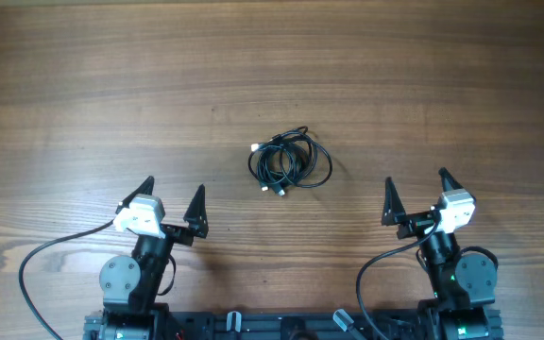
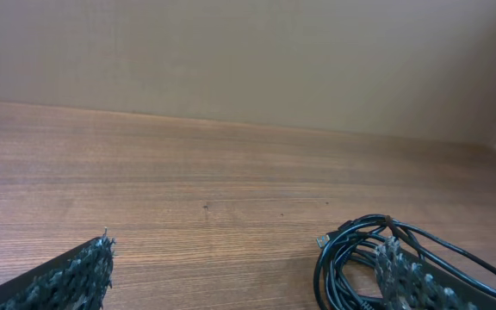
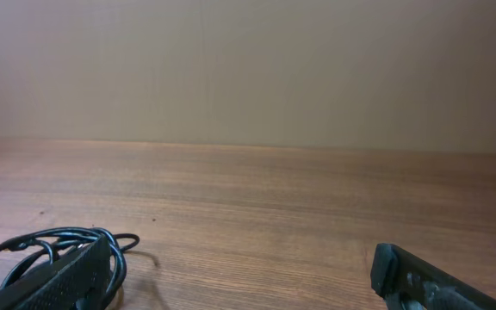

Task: Untangle cables

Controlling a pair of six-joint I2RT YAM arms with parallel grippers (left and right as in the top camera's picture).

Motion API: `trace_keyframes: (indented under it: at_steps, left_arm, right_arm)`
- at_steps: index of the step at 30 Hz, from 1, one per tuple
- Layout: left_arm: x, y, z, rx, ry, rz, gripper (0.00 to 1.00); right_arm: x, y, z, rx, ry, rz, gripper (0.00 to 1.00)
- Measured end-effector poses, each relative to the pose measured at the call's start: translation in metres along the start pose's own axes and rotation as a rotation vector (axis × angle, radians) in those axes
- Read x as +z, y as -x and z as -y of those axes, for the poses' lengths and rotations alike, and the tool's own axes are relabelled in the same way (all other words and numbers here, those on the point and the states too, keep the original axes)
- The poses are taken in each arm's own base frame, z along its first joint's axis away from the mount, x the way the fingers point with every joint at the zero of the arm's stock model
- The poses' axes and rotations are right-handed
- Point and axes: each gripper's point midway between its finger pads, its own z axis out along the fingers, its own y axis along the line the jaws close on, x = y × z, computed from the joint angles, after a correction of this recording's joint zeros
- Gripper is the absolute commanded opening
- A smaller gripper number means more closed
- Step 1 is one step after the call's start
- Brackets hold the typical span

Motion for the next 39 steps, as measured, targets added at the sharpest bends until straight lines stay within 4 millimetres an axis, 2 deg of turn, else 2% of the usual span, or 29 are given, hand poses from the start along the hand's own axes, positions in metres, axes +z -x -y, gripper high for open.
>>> trace_keyframes:
  at_steps: [12, 14, 15, 18, 19, 20, 22, 26, 28, 31, 32, 33, 36, 39]
  left_arm:
    - [0.0, 0.004, -0.001, -0.005, 0.007, 0.018, 1.0]
    - [-0.001, 0.017, 0.018, -0.081, -0.102, 0.062, 1.0]
    - [-0.004, 0.022, 0.036, -0.131, -0.206, 0.068, 1.0]
    - [-0.013, 0.025, 0.065, -0.199, -0.384, 0.047, 1.0]
    - [-0.018, 0.034, 0.073, -0.202, -0.433, 0.074, 1.0]
    - [-0.027, 0.056, 0.085, -0.192, -0.508, 0.154, 1.0]
    - [-0.043, 0.086, 0.098, -0.168, -0.584, 0.261, 1.0]
    - [-0.059, 0.139, 0.103, -0.151, -0.55, 0.316, 1.0]
    - [-0.054, 0.163, 0.103, -0.165, -0.483, 0.208, 1.0]
    - [-0.034, 0.169, 0.099, -0.221, -0.379, -0.056, 1.0]
    - [-0.021, 0.17, 0.095, -0.248, -0.332, -0.19, 1.0]
    - [-0.015, 0.159, 0.092, -0.299, -0.282, -0.359, 1.0]
    - [0.015, 0.163, 0.09, -0.356, -0.241, -0.545, 1.0]
    - [0.033, 0.136, 0.093, -0.431, -0.264, -0.711, 1.0]
  right_arm:
    - [0.0, 0.0, 0.0, 0.0, 0.0, 0.0, 1.0]
    - [0.0, 0.0, 0.0, 0.0, 0.0, -0.001, 1.0]
    - [0.0, 0.0, 0.0, 0.0, 0.0, 0.0, 1.0]
    - [0.0, 0.0, 0.0, 0.0, 0.0, -0.001, 1.0]
    - [0.0, -0.001, 0.0, 0.0, 0.0, -0.002, 1.0]
    - [0.0, -0.001, 0.0, 0.0, 0.0, -0.003, 1.0]
    - [0.0, -0.001, 0.0, 0.0, -0.001, -0.004, 1.0]
    - [0.0, -0.001, 0.0, 0.0, -0.001, -0.005, 1.0]
    - [0.0, -0.002, 0.0, 0.001, -0.001, -0.008, 1.0]
    - [0.001, -0.002, 0.0, 0.001, -0.001, -0.008, 1.0]
    - [0.001, -0.002, 0.0, 0.001, -0.001, -0.009, 1.0]
    - [0.001, -0.002, 0.0, 0.001, -0.001, -0.009, 1.0]
    - [0.001, -0.002, 0.0, 0.001, -0.001, -0.009, 1.0]
    - [0.001, -0.002, 0.0, 0.001, -0.001, -0.009, 1.0]
